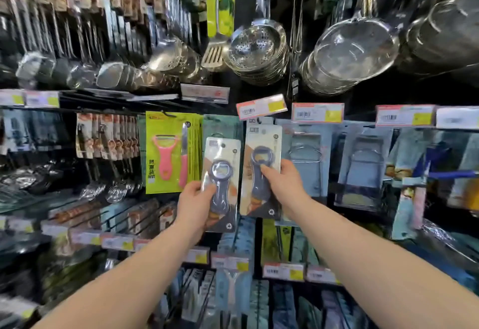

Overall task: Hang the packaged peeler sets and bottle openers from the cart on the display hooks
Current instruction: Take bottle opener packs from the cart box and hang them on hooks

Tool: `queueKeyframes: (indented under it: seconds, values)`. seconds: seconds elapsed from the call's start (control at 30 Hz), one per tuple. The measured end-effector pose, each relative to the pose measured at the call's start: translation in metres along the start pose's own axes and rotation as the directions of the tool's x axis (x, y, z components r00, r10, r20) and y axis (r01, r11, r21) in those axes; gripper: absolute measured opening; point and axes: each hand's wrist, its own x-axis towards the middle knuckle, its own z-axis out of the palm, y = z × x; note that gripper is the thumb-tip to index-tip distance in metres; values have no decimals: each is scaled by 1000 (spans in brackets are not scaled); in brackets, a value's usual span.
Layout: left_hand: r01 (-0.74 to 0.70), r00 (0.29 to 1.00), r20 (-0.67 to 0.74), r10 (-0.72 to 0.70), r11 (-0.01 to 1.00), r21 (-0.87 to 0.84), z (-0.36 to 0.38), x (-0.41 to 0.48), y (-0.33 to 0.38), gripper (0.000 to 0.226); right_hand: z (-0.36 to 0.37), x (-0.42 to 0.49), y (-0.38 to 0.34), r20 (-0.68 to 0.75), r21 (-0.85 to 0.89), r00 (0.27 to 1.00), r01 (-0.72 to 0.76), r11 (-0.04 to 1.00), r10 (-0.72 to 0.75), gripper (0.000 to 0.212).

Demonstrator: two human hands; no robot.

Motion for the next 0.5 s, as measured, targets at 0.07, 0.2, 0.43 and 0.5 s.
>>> queueKeyframes:
  seconds: [0.07,0.2,0.43,0.5]
  values:
    - [-6,1000,2,6,1000,-31,5,10,-3,7,3,13,3,8,-20,999,36,999,-36,9]
    - [-23,1000,-13,23,999,-42,13,24,-12,9,7,27,7,5,-51,997,72,996,-72,18]
    - [-34,997,62,36,999,-30,17,49,-10,14,10,39,3,-58,-64,988,139,988,-142,13]
    - [-39,995,86,41,999,-29,15,56,-8,14,12,41,1,-76,-77,987,139,987,-145,7]
